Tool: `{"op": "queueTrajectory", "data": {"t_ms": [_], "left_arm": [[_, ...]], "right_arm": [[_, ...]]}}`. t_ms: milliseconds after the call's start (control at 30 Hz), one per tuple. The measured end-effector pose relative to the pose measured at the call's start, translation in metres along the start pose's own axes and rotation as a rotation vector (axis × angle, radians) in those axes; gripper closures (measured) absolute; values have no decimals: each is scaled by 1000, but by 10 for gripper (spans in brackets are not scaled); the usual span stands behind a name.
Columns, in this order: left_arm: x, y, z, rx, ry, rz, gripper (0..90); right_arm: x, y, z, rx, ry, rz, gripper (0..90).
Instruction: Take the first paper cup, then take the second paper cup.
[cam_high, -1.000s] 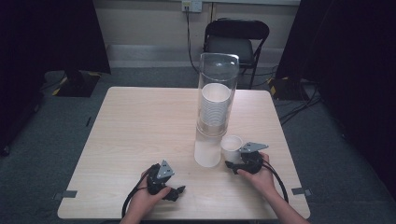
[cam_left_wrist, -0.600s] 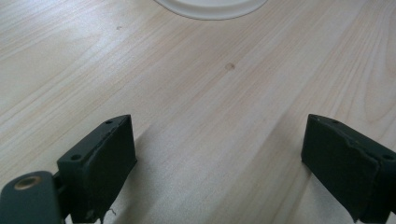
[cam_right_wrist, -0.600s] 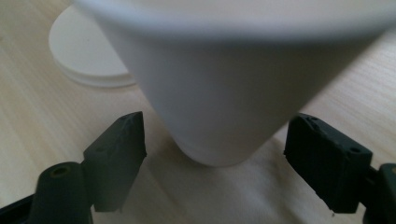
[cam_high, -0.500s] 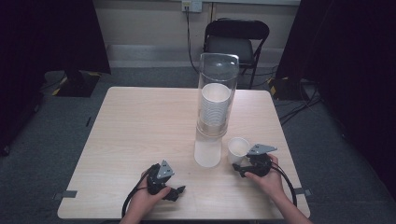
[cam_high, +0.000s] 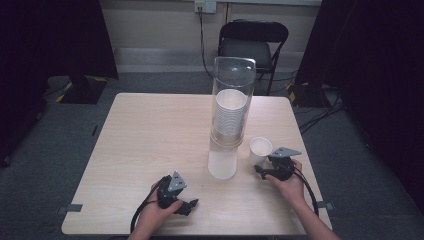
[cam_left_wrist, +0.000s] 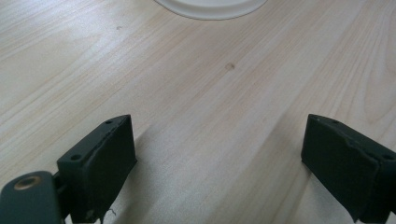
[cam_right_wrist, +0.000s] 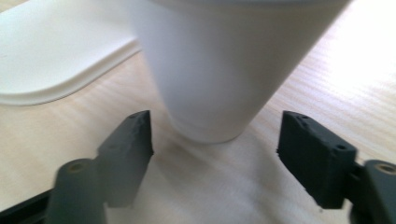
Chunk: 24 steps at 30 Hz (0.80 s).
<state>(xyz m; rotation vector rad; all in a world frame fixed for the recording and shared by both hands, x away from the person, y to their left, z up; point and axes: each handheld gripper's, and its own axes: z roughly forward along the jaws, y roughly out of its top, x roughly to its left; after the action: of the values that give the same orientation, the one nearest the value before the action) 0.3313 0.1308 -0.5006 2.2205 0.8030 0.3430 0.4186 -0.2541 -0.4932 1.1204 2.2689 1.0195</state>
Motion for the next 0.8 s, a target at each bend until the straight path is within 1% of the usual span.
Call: {"op": "queueTrajectory", "data": {"t_ms": [33, 67, 167, 200, 300, 333, 367, 400, 500, 600, 800], "left_arm": [[0, 0, 0, 0, 0, 0, 93], [0, 0, 0, 0, 0, 0, 93], [0, 0, 0, 0, 0, 0, 93], [0, 0, 0, 0, -1, 0, 93], [0, 0, 0, 0, 2, 2, 90], [0, 0, 0, 0, 3, 3, 90], [0, 0, 0, -3, -2, 1, 90], [0, 0, 0, -1, 4, 2, 90], [0, 0, 0, 2, 2, 2, 90], [0, 0, 0, 0, 2, 1, 90], [0, 0, 0, 1, 1, 2, 90]], "right_arm": [[3, 0, -3, -5, -10, -18, 219], [6, 1, -8, -7, -6, -26, 213], [16, 0, -20, -23, 41, -21, 200], [19, 0, -24, -25, 51, -32, 197], [28, 2, -29, -27, 106, -35, 202], [32, 3, -29, -25, 121, -40, 209], [35, 3, -29, -23, 128, -56, 217], [38, 4, -28, -17, 140, -63, 213], [46, 7, -25, -17, 168, -74, 213], [53, 12, -22, -19, 197, -70, 212], [63, 27, -18, -32, 232, -77, 206]]}}
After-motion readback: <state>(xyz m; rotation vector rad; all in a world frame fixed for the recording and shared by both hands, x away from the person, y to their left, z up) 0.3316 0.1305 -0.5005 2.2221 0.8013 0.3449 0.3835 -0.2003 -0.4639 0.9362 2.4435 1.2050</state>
